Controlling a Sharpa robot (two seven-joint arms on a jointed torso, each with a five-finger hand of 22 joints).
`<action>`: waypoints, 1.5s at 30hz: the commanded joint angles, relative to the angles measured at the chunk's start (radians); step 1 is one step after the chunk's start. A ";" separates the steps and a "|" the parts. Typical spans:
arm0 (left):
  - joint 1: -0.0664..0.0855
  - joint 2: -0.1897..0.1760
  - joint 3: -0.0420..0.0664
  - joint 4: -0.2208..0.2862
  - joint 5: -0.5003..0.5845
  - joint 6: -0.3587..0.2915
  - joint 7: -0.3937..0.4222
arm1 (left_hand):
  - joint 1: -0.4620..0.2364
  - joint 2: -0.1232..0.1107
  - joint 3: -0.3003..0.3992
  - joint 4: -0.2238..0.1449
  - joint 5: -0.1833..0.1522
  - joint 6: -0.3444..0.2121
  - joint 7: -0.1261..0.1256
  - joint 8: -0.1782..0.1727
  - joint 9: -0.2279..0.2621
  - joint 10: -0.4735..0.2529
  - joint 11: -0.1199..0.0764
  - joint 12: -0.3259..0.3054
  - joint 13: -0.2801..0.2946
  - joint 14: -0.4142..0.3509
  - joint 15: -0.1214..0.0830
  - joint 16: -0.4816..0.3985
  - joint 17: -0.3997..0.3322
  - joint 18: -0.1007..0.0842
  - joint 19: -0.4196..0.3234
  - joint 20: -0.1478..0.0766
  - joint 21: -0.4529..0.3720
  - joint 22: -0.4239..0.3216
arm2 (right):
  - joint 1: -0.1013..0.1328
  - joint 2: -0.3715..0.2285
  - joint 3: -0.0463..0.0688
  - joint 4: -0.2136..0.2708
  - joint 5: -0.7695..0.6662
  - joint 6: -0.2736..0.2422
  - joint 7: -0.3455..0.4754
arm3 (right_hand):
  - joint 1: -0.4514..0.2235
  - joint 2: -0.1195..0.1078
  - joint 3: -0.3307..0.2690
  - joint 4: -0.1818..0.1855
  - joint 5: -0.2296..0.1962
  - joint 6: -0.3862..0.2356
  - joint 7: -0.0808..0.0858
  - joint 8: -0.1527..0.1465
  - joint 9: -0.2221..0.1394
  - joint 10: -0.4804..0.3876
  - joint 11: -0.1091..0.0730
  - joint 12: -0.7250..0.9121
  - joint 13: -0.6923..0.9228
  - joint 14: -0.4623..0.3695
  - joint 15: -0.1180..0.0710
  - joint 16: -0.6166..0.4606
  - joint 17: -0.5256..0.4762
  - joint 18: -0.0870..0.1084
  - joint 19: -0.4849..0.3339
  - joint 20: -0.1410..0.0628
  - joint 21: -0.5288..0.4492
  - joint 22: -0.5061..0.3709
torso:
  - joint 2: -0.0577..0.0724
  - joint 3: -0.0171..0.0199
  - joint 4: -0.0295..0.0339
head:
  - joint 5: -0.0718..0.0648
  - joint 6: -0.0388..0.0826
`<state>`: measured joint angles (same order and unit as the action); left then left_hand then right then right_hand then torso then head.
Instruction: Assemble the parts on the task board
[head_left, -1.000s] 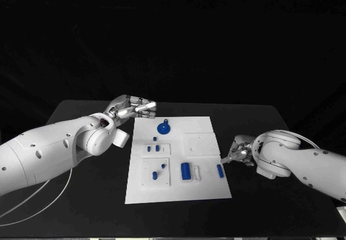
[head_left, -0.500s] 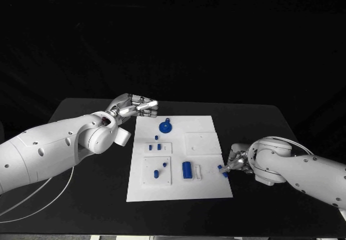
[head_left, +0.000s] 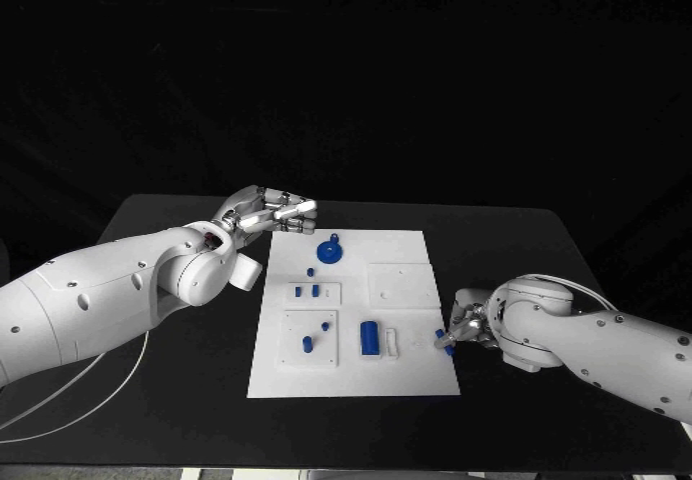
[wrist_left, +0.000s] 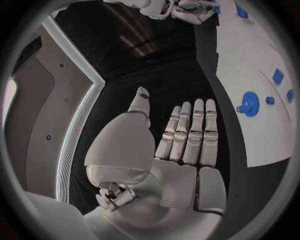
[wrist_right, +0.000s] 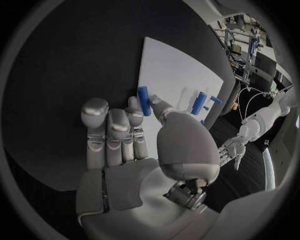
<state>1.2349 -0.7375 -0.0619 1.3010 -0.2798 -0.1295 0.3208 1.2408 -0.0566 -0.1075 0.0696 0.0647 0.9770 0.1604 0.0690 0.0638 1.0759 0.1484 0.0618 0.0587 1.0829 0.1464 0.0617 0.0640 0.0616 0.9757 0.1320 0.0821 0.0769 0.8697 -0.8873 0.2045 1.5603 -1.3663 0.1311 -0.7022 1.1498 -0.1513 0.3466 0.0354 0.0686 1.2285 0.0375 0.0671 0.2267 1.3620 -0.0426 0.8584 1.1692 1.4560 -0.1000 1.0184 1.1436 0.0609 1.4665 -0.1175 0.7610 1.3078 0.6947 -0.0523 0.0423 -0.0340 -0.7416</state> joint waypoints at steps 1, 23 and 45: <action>0.000 0.000 0.000 0.003 0.007 0.012 0.002 | 0.001 -0.001 0.005 0.007 0.005 -0.001 0.000 0.003 -0.001 0.003 0.001 -0.002 0.001 0.005 0.001 -0.001 0.000 -0.008 0.005 0.002 0.003 0.001 | -0.007 0.010 -0.008 -0.004 -0.039 0.008 -0.021 | 0.035 0.023 0.029 -0.046 0.055 -0.001 -0.005 -0.004 -0.006 -0.003 -0.007 -0.007 -0.002 0.006 -0.002 -0.002 -0.001 -0.010 0.049 -0.006 -0.005 0.092 | 0.000 -0.0001 0.0005 | 0.002 -0.001; 0.000 -0.002 0.000 -0.001 0.007 0.013 -0.007 | 0.001 0.001 0.004 0.008 0.004 -0.013 0.003 0.002 -0.001 -0.002 0.002 -0.002 0.001 0.005 0.001 -0.001 0.000 -0.007 0.005 0.002 0.003 0.001 | -0.008 -0.034 0.037 0.027 0.025 -0.118 -0.010 | -0.060 0.080 0.263 -0.294 0.289 0.014 0.014 -0.003 -0.041 -0.006 -0.007 -0.012 -0.007 0.006 0.001 -0.001 -0.001 -0.007 0.041 -0.003 0.024 0.095 | -0.001 0.0004 -0.0029 | 0.004 0.002; 0.000 0.005 -0.002 -0.002 0.007 0.015 -0.009 | 0.000 0.001 0.005 0.010 0.005 -0.014 0.003 0.002 -0.001 -0.002 0.002 -0.002 0.001 0.005 0.001 -0.001 0.000 -0.007 0.005 0.002 0.003 0.001 | -0.006 0.056 0.015 0.077 0.171 -0.116 0.014 | -0.061 0.110 0.178 -0.293 0.315 0.037 0.007 -0.003 -0.091 0.004 -0.006 -0.010 -0.011 0.008 0.008 0.018 0.007 -0.014 0.040 0.003 0.041 0.097 | 0.000 -0.0007 0.0006 | 0.006 -0.001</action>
<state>1.2349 -0.7348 -0.0639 1.2972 -0.2792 -0.1276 0.3067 1.2409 -0.0566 -0.1034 0.0736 0.0648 0.9709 0.1616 0.0690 0.0638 1.0758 0.1485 0.0618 0.0588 1.0828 0.1465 0.0617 0.0640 0.0616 0.9756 0.1320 0.0821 0.0770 0.8647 -0.8360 0.2216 1.6413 -1.2263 0.0120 -0.6956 1.0740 -0.0654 0.5310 -0.2564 0.3799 1.2595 0.0457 0.0584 0.1355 1.3531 -0.0412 0.8438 1.1589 1.4632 -0.0963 1.0318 1.1495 0.0609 1.4665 -0.1175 0.7960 1.3075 0.6940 -0.0536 0.0427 -0.0299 -0.7418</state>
